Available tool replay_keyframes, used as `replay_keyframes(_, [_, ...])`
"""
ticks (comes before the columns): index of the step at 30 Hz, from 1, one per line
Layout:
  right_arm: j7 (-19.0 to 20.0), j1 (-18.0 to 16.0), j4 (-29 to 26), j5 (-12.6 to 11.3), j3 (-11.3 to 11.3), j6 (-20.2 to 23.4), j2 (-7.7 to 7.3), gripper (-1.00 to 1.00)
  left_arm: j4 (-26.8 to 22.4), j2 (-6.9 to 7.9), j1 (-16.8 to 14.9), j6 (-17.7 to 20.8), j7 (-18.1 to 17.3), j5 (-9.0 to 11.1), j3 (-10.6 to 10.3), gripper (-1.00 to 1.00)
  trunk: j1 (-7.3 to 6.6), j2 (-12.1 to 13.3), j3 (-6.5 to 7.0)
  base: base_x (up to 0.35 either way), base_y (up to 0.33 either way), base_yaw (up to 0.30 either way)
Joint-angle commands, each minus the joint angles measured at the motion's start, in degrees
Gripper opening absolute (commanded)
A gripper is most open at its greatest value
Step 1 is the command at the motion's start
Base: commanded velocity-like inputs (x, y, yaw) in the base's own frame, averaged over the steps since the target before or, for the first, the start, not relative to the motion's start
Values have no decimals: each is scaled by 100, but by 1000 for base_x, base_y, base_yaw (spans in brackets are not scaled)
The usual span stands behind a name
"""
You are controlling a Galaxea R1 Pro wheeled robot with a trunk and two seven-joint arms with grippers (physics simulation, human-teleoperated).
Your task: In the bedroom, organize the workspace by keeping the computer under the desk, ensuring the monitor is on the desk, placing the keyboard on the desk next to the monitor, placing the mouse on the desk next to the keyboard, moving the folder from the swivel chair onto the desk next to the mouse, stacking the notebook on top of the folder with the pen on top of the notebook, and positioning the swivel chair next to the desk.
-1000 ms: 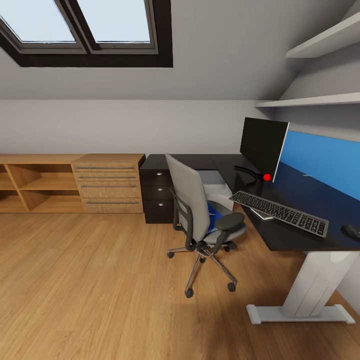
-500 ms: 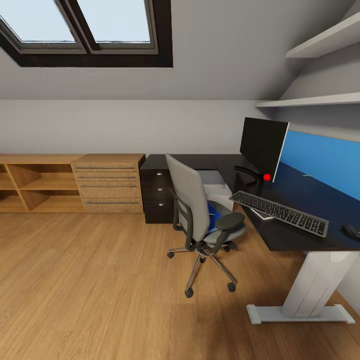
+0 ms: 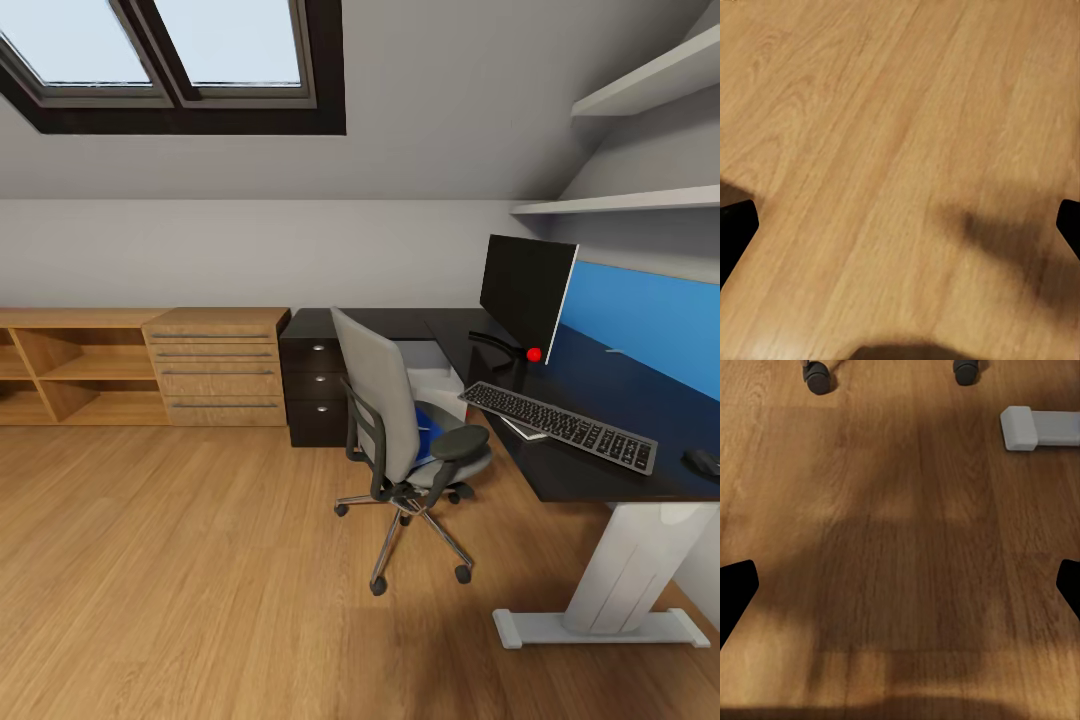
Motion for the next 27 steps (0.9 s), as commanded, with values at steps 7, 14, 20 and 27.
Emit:
replay_keyframes(7, [-40, -3, 1, 15, 20, -12, -1, 100, -1, -4, -2, -19, 19, -25, 19, 100, -1, -2, -5, 0, 0, 0])
replay_keyframes(14, [-40, -3, -4, 15, 20, -12, -1, 100, -1, -4, -4, -16, 24, -24, 19, 100, -1, -2, -5, 0, 0, 0])
replay_keyframes(20, [-40, -3, -10, 15, 19, -12, -6, 100, -44, -28, -4, -14, 73, -46, -41, 100, -1, -2, -5, 0, 0, 0])
replay_keyframes(27, [-40, -5, -76, 15, 17, -5, 12, 100, -658, -58, -2, 50, 1051, -265, -498, 100, -1, -2, -5, 0, 0, 0])
